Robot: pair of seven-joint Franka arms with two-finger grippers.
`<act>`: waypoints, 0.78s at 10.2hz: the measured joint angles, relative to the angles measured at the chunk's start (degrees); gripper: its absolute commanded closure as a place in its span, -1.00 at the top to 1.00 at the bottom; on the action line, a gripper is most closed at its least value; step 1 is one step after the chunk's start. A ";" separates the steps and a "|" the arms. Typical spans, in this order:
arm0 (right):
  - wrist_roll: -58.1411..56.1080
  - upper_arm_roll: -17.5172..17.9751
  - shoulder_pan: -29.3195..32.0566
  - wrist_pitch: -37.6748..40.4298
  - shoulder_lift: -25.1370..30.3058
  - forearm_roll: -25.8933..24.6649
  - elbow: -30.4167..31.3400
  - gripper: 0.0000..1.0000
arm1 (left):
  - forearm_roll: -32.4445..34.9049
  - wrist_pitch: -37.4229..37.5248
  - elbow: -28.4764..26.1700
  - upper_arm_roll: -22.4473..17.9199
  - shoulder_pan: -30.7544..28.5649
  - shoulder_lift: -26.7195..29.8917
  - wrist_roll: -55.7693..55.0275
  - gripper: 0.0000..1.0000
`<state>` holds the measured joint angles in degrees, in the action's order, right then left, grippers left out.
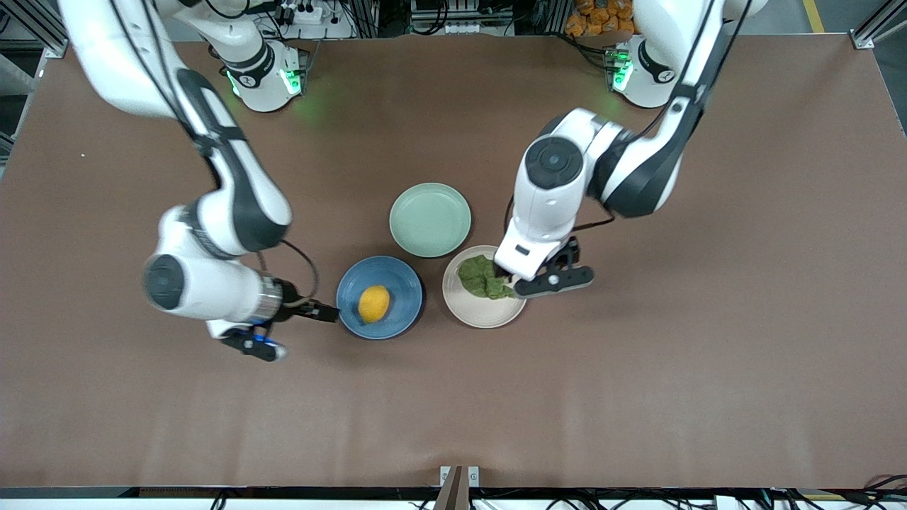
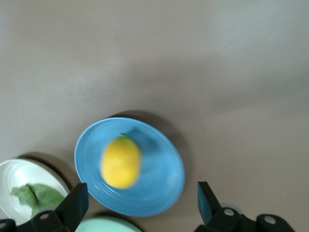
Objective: Place lemon and lettuce in plates
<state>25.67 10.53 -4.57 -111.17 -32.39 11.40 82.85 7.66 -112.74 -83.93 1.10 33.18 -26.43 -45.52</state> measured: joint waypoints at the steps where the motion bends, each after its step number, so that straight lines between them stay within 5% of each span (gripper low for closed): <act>1: -3.73 -0.46 2.49 4.19 3.58 -0.03 -0.14 1.00 | -0.01 3.33 0.03 -0.01 -1.80 2.97 3.08 1.00; 4: -13.52 -6.06 6.02 15.46 14.53 -0.10 -0.37 1.00 | -2.13 13.15 -0.01 0.02 -8.03 11.39 9.00 1.00; 8: -23.57 -7.00 10.43 25.33 26.22 -6.71 -0.08 1.00 | -7.31 22.13 -0.28 -0.04 -15.26 19.71 17.60 1.00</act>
<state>2.10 3.53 5.85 -85.84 -6.16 4.70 82.76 0.34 -90.61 -84.20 1.07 17.92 -6.71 -27.92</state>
